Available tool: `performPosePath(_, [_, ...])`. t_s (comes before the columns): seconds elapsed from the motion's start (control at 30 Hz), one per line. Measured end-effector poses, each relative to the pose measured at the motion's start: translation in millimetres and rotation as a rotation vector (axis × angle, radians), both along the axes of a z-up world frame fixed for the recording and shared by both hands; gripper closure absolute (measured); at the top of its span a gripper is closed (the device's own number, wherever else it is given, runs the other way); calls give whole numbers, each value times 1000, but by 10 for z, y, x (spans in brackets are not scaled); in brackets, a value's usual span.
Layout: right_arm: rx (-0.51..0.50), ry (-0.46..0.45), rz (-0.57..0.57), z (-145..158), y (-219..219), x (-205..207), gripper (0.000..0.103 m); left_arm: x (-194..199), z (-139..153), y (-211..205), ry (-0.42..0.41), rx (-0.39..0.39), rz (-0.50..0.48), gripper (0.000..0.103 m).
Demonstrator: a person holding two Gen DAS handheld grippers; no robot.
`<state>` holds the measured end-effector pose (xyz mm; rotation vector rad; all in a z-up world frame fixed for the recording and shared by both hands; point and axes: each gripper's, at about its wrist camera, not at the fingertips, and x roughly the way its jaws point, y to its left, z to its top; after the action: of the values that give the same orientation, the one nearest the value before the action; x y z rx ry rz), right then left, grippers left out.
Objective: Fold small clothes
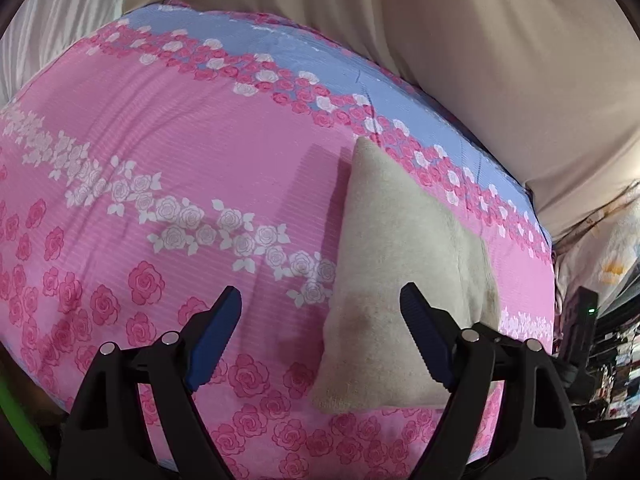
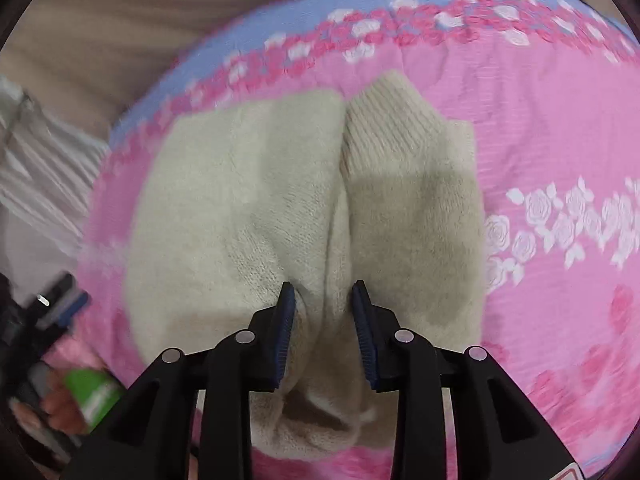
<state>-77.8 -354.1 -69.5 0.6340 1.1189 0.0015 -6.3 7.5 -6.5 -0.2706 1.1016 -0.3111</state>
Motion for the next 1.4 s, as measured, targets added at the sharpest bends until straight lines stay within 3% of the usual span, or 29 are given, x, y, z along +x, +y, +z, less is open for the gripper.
performPosePath(0.03, [13,-17,-15,26,-9,-22,40,-1,1,-13,-2,0,-3,22])
performPosePath(0.07, [37,-28,-23,28,-12,-20,33,3,-12,-19,3,-1,-3,21])
performPosePath(0.2, [83,60,18,-245,101,182,32,6,-81,-96,34,0,-19,21])
performPosePath(0.23, [105,64,14,-290,131,202,35,-4,-75,-111,30,-1,-25,21])
performPosePath(0.27, [131,66,12,-318,157,251,53,-10,-69,-119,26,-1,-28,21])
performPosePath(0.37, [132,36,67,-112,402,406,75,-9,-56,-95,18,-1,-22,21])
performPosePath(0.5, [249,-52,145,301,804,636,82,92,-41,109,17,-17,59,21])
performPosePath(0.57, [272,-125,212,646,1105,806,83,160,6,249,8,-33,116,21])
performPosePath(0.7, [218,-231,330,1160,1570,949,84,322,166,579,-33,-58,217,21])
performPosePath(0.83, [150,-287,269,1336,1339,765,84,432,226,695,-56,-47,238,21])
performPosePath(0.9, [103,-251,175,1186,922,555,84,430,215,696,-50,-56,236,21])
performPosePath(0.97, [60,-150,85,851,560,350,84,400,164,630,-35,-62,207,21])
performPosePath(1.07, [50,70,-38,-13,109,-16,84,314,82,470,-9,-56,153,21])
performPosePath(1.1, [83,121,-72,-294,20,-131,84,271,38,355,11,-57,119,21])
performPosePath(1.13, [156,116,-98,-439,-43,-205,84,245,1,240,30,-60,81,21])
performPosePath(1.2, [246,67,-156,-453,-104,-269,82,184,-47,7,50,-55,14,21])
performPosePath(1.4, [177,-5,-93,-48,-117,-171,73,-18,-24,-728,39,-30,-211,21])
